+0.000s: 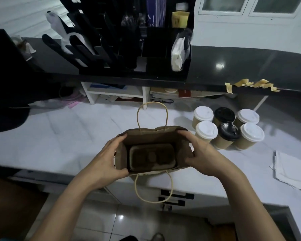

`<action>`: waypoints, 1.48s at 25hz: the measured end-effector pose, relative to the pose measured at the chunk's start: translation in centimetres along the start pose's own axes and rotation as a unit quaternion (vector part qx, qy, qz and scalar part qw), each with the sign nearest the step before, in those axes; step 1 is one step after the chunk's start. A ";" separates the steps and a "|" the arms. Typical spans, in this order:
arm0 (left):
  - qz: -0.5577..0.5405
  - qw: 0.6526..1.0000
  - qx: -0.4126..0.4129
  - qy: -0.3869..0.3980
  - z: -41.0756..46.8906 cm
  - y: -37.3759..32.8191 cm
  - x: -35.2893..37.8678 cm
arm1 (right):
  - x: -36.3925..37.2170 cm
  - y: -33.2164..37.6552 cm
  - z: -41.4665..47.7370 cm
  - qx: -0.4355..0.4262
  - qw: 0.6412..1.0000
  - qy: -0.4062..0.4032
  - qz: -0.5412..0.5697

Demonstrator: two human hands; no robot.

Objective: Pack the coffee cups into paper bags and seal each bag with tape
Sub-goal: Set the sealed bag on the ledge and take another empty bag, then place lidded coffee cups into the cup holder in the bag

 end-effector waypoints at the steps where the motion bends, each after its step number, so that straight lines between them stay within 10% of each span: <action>1: -0.006 1.000 -0.002 0.000 0.6 0.2 0.0 | -0.1 -0.2 0.6 0.004 1.000 0.006 0.000; 37: -0.010 0.998 0.021 0.061 22.7 1.1 -5.7 | -5.3 -0.5 17.8 0.090 0.991 -0.072 0.064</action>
Point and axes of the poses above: each hand's wrist, its own z-axis towards the middle knuckle, its own x-axis out of the palm, y = z × x, the point moved 5 cm from there along z, towards the middle knuckle, and after that the axes turned 3 degrees about -z, right-handed, at the moved point
